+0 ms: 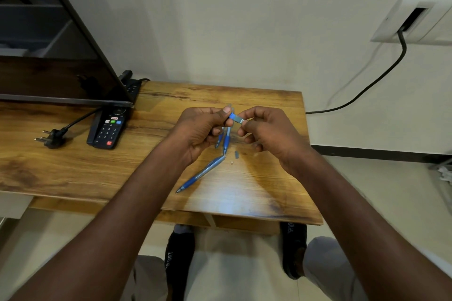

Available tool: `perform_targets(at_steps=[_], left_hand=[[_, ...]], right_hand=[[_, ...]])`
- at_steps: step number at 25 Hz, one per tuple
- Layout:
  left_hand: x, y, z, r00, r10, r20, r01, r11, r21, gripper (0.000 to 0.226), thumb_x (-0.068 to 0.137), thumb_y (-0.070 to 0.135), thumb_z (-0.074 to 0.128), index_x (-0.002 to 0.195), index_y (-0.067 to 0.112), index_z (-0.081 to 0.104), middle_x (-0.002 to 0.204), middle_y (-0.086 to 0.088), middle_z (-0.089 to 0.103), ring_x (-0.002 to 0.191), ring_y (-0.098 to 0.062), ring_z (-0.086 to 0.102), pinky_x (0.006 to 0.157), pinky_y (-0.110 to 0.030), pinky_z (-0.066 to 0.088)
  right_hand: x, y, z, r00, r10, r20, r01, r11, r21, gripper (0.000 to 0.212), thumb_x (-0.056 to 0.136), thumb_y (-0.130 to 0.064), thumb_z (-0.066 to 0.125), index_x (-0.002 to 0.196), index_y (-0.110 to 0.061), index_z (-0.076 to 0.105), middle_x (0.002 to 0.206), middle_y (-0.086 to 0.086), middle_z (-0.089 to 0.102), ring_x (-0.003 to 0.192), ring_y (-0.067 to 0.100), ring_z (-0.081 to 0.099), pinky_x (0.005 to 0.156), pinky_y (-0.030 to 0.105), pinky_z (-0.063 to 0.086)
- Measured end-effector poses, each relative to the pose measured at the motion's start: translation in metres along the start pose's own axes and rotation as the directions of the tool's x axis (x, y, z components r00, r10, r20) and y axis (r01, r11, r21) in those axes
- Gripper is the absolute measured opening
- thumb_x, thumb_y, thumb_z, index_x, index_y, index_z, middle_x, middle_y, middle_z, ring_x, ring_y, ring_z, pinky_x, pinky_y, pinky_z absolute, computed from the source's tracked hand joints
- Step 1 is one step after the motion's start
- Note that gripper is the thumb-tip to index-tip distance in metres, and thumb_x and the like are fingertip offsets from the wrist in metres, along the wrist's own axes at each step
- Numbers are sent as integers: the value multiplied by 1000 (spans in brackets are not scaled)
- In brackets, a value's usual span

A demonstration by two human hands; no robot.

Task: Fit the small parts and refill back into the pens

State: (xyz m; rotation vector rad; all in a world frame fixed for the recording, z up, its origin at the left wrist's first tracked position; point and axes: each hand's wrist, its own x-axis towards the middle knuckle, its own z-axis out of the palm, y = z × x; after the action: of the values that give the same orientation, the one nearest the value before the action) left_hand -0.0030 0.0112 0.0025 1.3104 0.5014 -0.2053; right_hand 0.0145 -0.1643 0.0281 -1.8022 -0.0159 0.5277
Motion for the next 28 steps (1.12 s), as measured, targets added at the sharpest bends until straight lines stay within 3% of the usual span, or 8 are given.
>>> perform_targets(at_steps=[6, 13, 15, 20, 22, 26, 28], left_hand=[[-2, -2, 6, 999, -51, 12, 51, 999, -19, 17, 97, 17, 73, 104, 2, 72, 79, -6, 70, 49, -6, 42, 43, -17, 29], [-7, -2, 11, 980, -163, 117, 172, 983, -64, 15, 97, 22, 72, 88, 10, 71, 74, -1, 64, 46, -3, 38, 39, -15, 27], [-9, -2, 13, 967, -197, 163, 213, 973, -87, 23, 98, 26, 71, 79, 12, 73, 70, 1, 61, 44, -2, 37, 39, -14, 26], [-9, 3, 14, 966, -204, 156, 237, 944, -231, 31, 101, 40, 66, 88, 12, 63, 72, 0, 60, 48, -4, 41, 44, -16, 30], [-9, 4, 13, 971, -210, 118, 238, 912, -334, 32, 102, 38, 64, 90, 9, 66, 74, -6, 65, 52, -9, 51, 50, -18, 38], [-10, 6, 15, 974, -194, 115, 225, 849, -478, 29, 104, 29, 59, 106, 1, 67, 85, -16, 74, 70, -20, 71, 66, -25, 56], [-11, 7, 19, 975, -168, 147, 221, 826, -520, 31, 105, 27, 57, 116, 0, 65, 93, -19, 75, 76, -25, 75, 68, -28, 61]], right_hand=[[2, 2, 2, 999, 46, -18, -47, 999, -21, 21, 94, -3, 60, 102, -15, 75, 82, 4, 68, 67, 13, 51, 56, 29, 41], [5, 7, 4, 994, 104, 11, -105, 989, 102, 26, 107, -36, 57, 104, -16, 73, 71, -3, 56, 59, 9, 41, 55, 28, 39], [5, 8, 6, 989, 146, 35, -150, 973, 176, 34, 106, -44, 57, 109, -15, 74, 68, -5, 53, 57, 8, 38, 54, 28, 37], [8, 4, 4, 975, 197, 100, -220, 884, 412, 33, 100, -52, 63, 91, -21, 68, 65, -7, 49, 53, 8, 35, 52, 26, 34], [7, 3, 0, 978, 204, 32, -197, 876, 440, 30, 98, -50, 64, 91, -21, 66, 64, -8, 46, 52, 8, 34, 50, 25, 33], [5, 7, -4, 963, 178, -204, -111, 946, 305, 25, 96, -41, 63, 86, -18, 66, 68, -6, 48, 54, 9, 35, 46, 25, 29], [6, 10, -5, 949, 204, -242, -140, 956, 257, 30, 99, -42, 60, 92, -14, 69, 75, -2, 50, 58, 11, 38, 48, 26, 30]])
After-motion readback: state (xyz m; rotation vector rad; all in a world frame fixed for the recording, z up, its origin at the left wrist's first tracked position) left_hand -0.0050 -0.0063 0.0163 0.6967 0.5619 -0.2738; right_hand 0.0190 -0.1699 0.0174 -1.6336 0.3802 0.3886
